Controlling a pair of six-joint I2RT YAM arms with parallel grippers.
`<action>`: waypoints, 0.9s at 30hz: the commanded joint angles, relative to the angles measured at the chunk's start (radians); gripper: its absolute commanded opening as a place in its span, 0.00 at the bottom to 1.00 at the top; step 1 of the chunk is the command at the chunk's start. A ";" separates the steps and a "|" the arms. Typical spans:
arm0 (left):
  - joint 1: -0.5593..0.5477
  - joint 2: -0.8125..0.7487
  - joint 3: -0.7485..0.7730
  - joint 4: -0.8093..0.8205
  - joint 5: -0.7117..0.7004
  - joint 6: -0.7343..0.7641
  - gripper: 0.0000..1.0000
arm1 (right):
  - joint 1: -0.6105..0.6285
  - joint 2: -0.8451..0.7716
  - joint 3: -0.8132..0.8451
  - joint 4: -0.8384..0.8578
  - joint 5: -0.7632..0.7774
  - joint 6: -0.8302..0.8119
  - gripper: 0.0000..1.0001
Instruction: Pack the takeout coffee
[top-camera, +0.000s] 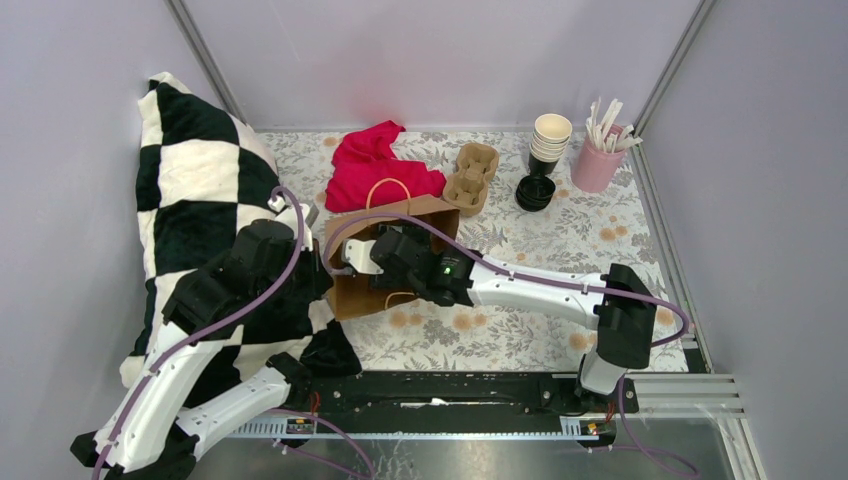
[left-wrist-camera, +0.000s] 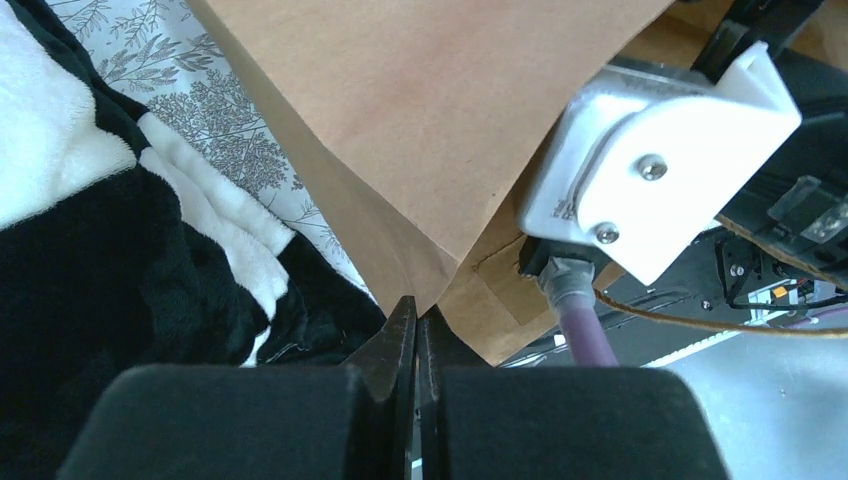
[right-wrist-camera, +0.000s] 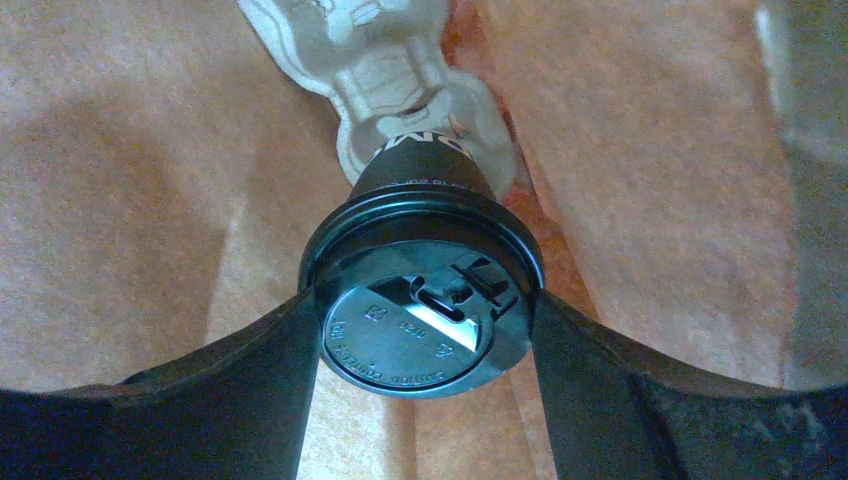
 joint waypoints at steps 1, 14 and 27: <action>0.001 0.010 0.017 0.017 0.030 0.006 0.00 | -0.041 -0.020 -0.019 0.114 -0.061 -0.023 0.67; 0.001 0.084 0.130 -0.008 0.161 0.034 0.00 | 0.001 -0.141 0.026 -0.160 -0.168 0.154 0.65; 0.002 0.002 0.018 -0.046 0.238 -0.013 0.00 | 0.117 -0.157 0.057 -0.269 0.025 0.242 0.66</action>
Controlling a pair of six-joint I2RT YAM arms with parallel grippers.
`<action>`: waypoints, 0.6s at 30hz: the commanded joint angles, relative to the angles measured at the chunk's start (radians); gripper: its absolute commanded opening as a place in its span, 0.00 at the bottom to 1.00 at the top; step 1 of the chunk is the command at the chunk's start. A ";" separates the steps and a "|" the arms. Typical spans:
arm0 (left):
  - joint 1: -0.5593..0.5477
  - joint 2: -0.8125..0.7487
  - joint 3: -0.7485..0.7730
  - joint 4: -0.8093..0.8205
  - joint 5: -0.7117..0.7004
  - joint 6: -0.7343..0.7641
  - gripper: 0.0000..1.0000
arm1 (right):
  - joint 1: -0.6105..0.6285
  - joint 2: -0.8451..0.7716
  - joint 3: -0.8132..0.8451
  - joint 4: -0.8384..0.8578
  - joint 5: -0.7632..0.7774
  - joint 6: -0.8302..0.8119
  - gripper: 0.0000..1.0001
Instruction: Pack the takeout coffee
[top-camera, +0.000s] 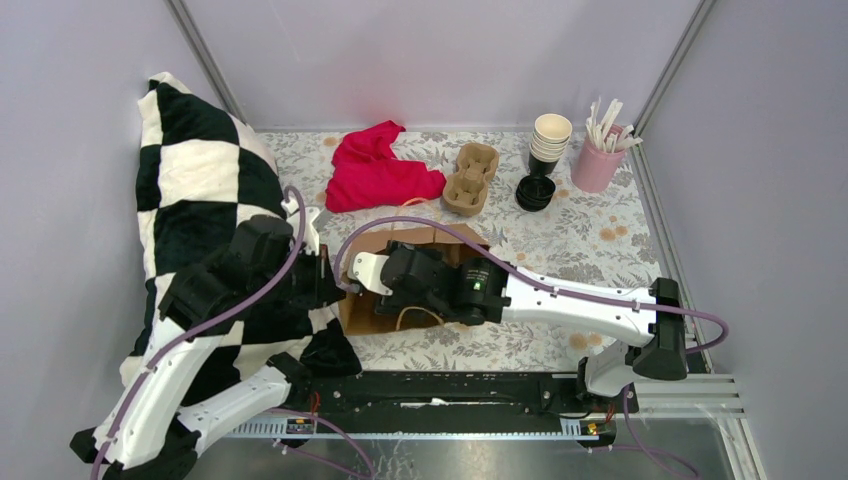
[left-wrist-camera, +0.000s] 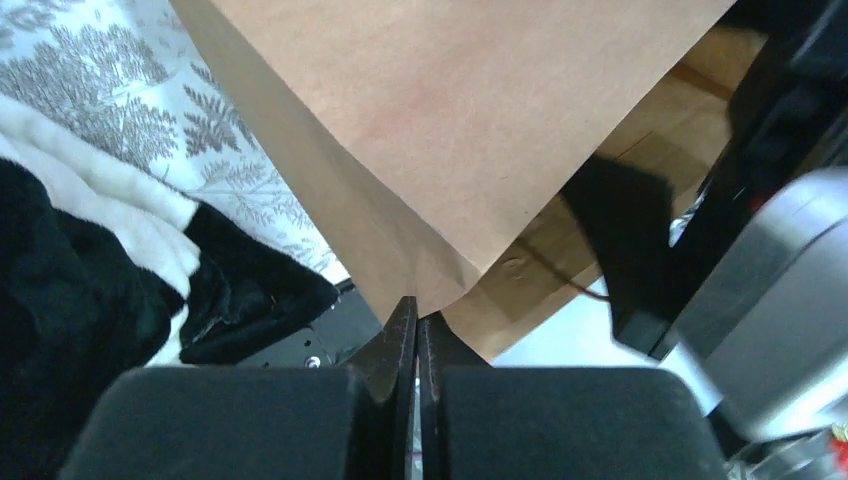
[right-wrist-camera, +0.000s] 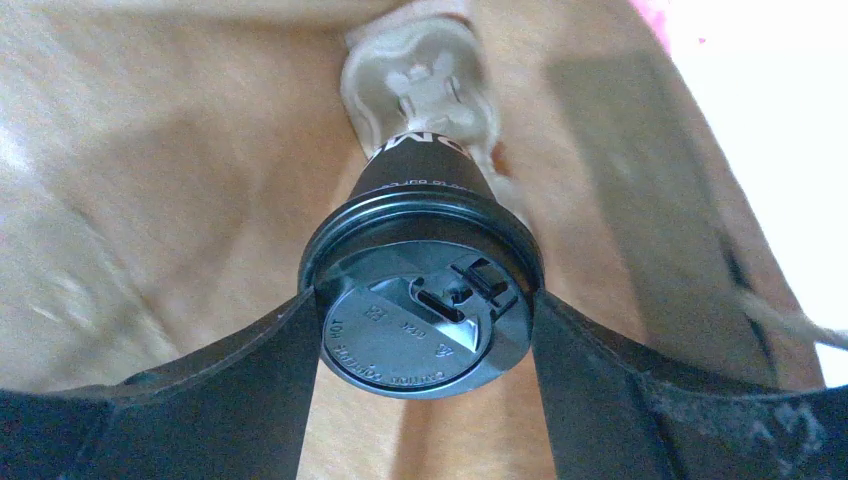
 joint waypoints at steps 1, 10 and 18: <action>0.001 -0.061 -0.089 0.011 0.022 -0.020 0.00 | -0.008 0.006 -0.013 -0.008 0.155 -0.021 0.66; 0.002 -0.054 -0.086 -0.025 0.007 0.032 0.00 | -0.026 0.052 -0.073 0.084 0.206 -0.190 0.66; 0.001 -0.006 0.006 -0.029 0.003 0.048 0.00 | -0.030 0.018 -0.126 0.239 0.082 -0.251 0.65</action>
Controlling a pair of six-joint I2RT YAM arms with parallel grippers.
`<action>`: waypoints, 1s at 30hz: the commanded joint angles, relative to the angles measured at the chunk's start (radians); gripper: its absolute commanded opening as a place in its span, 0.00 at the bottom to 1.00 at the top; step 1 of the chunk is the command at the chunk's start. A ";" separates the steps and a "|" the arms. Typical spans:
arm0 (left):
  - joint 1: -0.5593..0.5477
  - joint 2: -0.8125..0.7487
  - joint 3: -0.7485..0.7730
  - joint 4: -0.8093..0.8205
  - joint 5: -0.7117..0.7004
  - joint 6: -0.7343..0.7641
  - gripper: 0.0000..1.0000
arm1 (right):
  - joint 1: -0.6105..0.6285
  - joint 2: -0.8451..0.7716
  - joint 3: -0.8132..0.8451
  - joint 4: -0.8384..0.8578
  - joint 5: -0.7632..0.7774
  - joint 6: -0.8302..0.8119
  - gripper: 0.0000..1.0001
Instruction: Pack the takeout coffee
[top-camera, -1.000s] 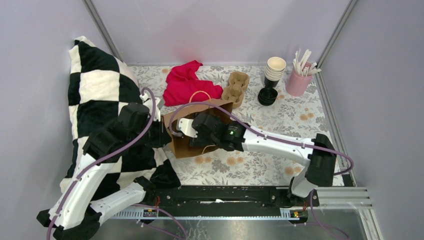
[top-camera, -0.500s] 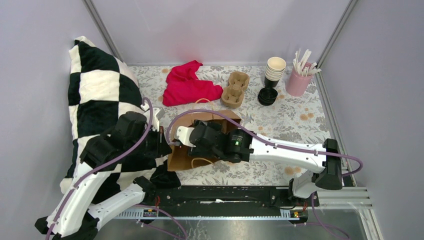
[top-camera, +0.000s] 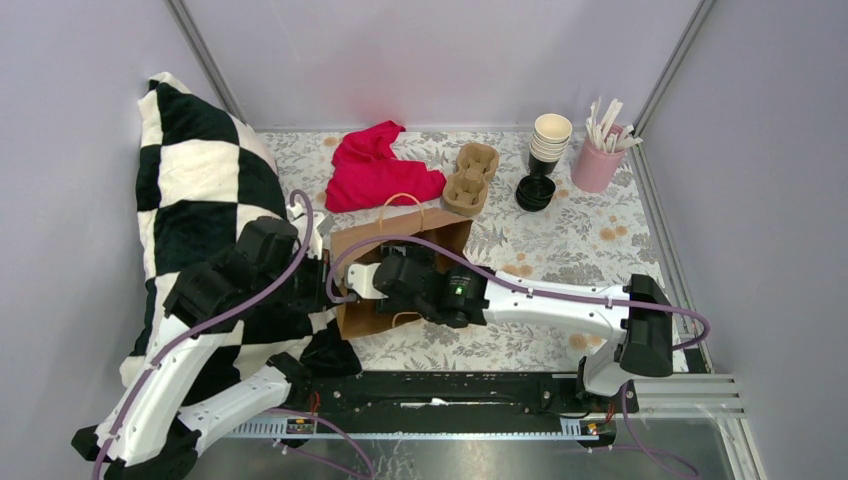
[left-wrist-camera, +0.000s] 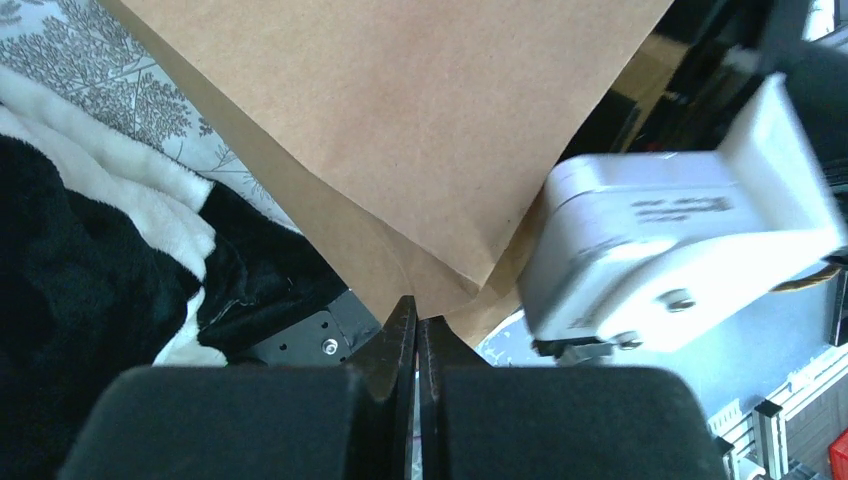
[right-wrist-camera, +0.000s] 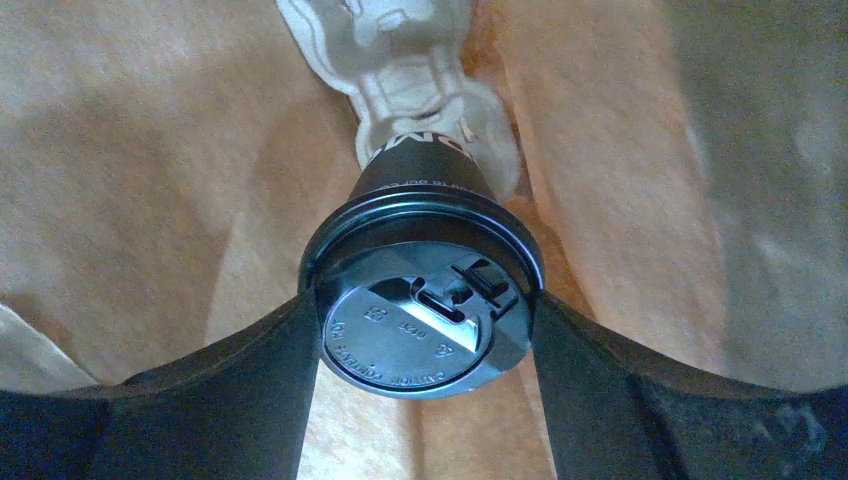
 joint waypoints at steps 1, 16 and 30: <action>0.001 0.024 0.086 0.003 0.003 0.016 0.00 | -0.018 -0.040 -0.054 0.142 -0.074 -0.066 0.64; 0.001 0.002 0.075 -0.024 0.016 0.006 0.00 | -0.165 -0.131 -0.223 0.304 -0.199 -0.201 0.63; 0.001 0.003 0.080 -0.024 0.038 -0.001 0.00 | -0.197 -0.048 -0.171 0.340 -0.285 -0.255 0.62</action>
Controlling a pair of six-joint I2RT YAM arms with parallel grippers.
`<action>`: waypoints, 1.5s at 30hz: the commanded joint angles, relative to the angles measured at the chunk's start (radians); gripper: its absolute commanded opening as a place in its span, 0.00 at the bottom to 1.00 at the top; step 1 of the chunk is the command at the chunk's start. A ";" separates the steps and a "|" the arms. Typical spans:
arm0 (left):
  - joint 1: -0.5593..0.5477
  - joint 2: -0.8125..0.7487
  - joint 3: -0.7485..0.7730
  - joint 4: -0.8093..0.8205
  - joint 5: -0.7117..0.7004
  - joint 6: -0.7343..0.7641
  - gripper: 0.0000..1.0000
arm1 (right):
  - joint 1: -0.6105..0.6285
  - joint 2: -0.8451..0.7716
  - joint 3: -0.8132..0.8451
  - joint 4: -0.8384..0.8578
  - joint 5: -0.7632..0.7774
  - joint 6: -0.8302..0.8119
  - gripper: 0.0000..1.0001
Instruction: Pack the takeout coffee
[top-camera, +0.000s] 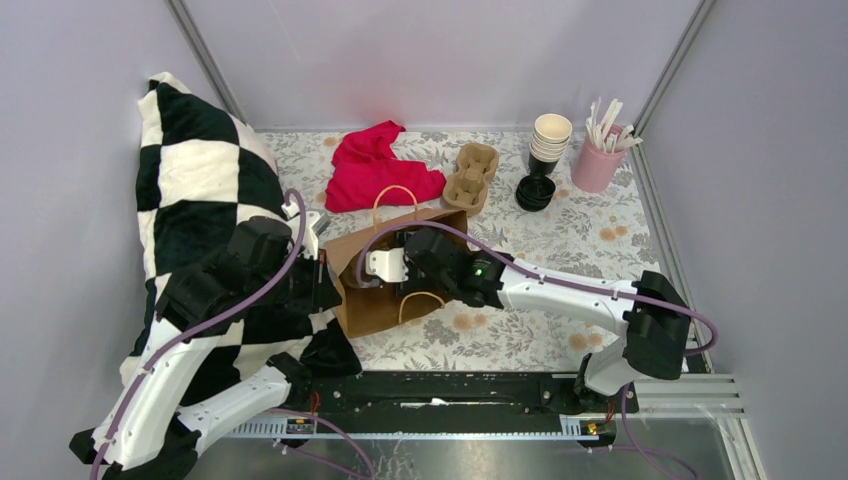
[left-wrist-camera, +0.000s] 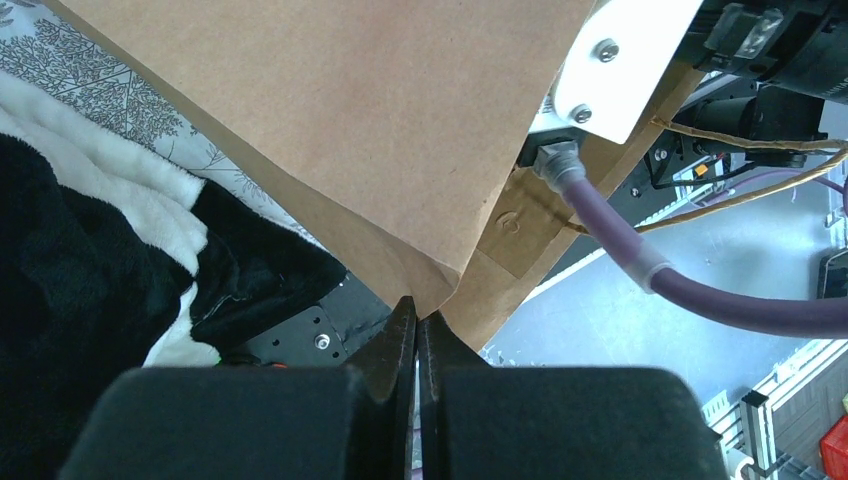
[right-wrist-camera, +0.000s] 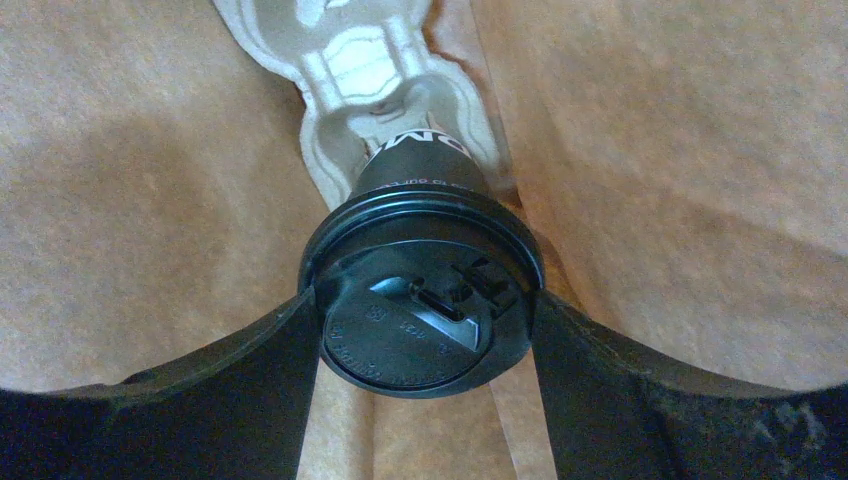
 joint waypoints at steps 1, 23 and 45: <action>0.001 -0.006 0.020 0.004 0.019 0.000 0.00 | -0.008 0.037 0.048 0.065 -0.045 -0.015 0.62; 0.001 0.016 0.066 -0.004 0.034 0.008 0.00 | -0.010 0.117 0.002 0.214 -0.007 0.017 0.62; 0.001 0.073 0.134 -0.024 0.056 0.057 0.00 | -0.012 0.177 0.021 0.187 -0.049 0.112 0.62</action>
